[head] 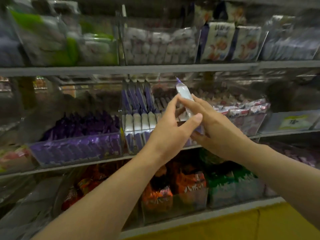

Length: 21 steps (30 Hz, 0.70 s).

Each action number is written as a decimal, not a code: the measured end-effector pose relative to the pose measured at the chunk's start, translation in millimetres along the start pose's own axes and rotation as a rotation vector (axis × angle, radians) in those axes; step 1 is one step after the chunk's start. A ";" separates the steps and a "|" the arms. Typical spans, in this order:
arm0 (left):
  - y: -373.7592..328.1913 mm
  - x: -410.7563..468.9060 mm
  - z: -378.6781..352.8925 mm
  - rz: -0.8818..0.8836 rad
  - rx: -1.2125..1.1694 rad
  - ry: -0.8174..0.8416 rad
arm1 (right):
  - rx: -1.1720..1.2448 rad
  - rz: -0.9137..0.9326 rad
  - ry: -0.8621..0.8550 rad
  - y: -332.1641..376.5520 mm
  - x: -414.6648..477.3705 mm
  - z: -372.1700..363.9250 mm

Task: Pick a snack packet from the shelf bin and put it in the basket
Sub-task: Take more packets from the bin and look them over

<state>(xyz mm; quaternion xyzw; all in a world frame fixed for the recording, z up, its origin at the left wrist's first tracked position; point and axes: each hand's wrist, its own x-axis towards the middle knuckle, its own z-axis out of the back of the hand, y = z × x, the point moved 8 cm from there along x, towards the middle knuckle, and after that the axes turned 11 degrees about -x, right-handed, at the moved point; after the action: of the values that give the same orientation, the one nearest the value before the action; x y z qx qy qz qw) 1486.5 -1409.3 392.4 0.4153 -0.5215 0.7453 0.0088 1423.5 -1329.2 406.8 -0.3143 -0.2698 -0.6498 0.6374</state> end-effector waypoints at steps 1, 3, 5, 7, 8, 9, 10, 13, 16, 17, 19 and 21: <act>2.1 11.7 -2.9 0.017 -0.040 0.029 | -0.014 0.010 -0.018 -7.7 7.3 3.4; 11.1 33.9 -8.0 0.061 -0.094 0.097 | -0.030 -0.011 -0.004 -26.4 22.8 4.9; 26.0 54.5 -10.9 0.108 -0.071 0.148 | -0.046 -0.084 0.062 -48.7 38.7 0.9; 40.5 74.0 -5.5 0.132 0.036 0.137 | -0.095 -0.146 0.154 -69.7 53.8 -5.7; 45.6 81.7 -1.1 0.130 0.147 0.136 | -0.110 -0.176 0.210 -79.0 60.9 -9.8; 52.0 87.8 2.8 0.137 0.296 0.156 | -0.123 -0.205 0.266 -86.9 67.6 -14.4; 60.2 92.5 5.7 0.156 0.470 0.186 | -0.135 -0.232 0.314 -93.4 73.8 -19.2; 78.3 99.8 8.4 0.122 0.898 0.296 | -0.204 -0.286 0.353 -105.1 93.0 -29.2; 92.1 97.2 1.4 0.069 1.016 0.450 | -0.291 -0.301 0.282 -109.1 109.9 -32.9; 97.3 96.8 2.1 0.075 1.027 0.496 | -0.305 -0.313 0.279 -110.1 113.8 -35.3; 104.5 98.7 8.1 0.086 1.022 0.542 | -0.332 -0.313 0.270 -108.5 121.8 -41.3; 108.8 100.6 13.5 0.113 0.981 0.565 | -0.343 -0.279 0.238 -101.7 130.7 -48.3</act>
<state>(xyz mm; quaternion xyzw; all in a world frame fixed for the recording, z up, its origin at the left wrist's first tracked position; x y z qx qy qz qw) 1380.3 -1511.7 373.4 0.1267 -0.1129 0.9818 -0.0858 1320.2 -1447.3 478.5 -0.2988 -0.1195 -0.8002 0.5061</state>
